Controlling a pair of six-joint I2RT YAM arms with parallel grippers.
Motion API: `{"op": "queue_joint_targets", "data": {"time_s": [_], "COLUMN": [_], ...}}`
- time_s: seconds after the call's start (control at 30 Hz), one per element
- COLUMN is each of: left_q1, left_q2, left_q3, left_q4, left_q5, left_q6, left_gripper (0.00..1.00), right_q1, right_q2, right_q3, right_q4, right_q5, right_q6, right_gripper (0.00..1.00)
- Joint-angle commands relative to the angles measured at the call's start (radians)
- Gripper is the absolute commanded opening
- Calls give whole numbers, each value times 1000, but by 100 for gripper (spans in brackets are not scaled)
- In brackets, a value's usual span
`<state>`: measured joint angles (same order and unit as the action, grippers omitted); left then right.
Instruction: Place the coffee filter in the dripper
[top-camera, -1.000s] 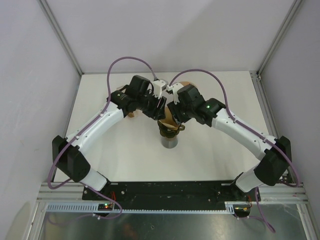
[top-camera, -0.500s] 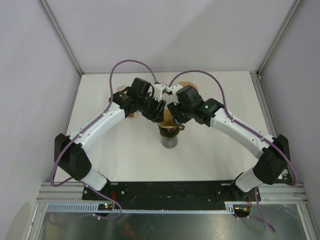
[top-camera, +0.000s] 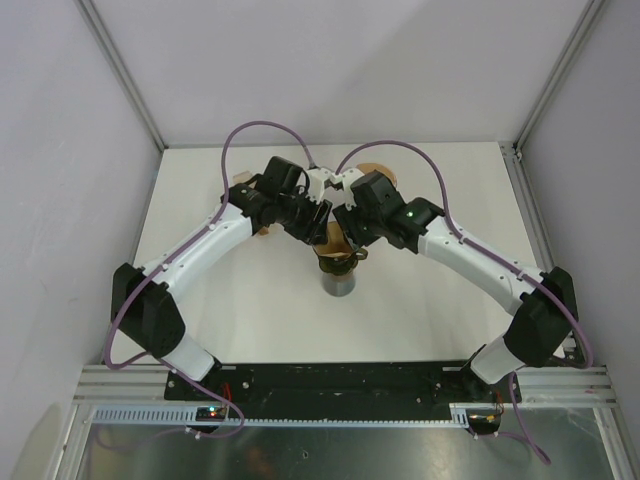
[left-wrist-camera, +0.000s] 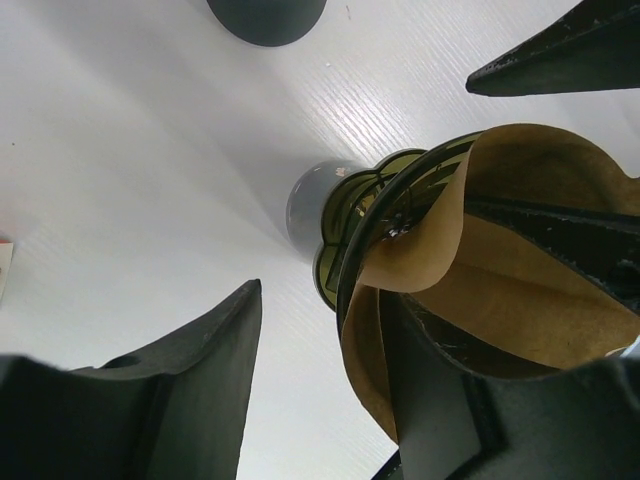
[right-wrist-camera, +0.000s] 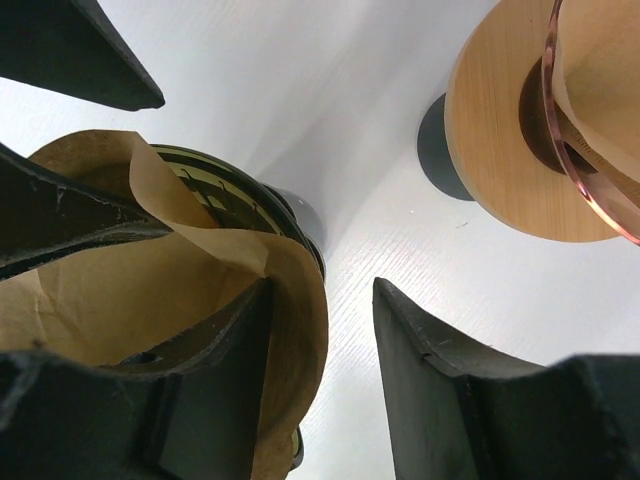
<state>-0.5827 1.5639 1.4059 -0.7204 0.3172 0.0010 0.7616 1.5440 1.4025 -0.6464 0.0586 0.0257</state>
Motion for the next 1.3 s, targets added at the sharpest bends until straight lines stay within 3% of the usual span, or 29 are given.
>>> {"op": "queue_joint_targets", "data": {"time_s": [0.0, 1.27], "left_q1": [-11, -3], "left_q2": [-9, -98], "left_q3": [-8, 37], "left_q4": [27, 25], "left_q5": [34, 18], "left_q6": [39, 48], "left_gripper": [55, 66], "right_q1": [-3, 7], "right_q2": [21, -37], "right_q3": [-28, -48], "right_q4": [24, 25], "right_q5": [17, 35], "right_q6": [-12, -16], "right_gripper": [49, 49]}}
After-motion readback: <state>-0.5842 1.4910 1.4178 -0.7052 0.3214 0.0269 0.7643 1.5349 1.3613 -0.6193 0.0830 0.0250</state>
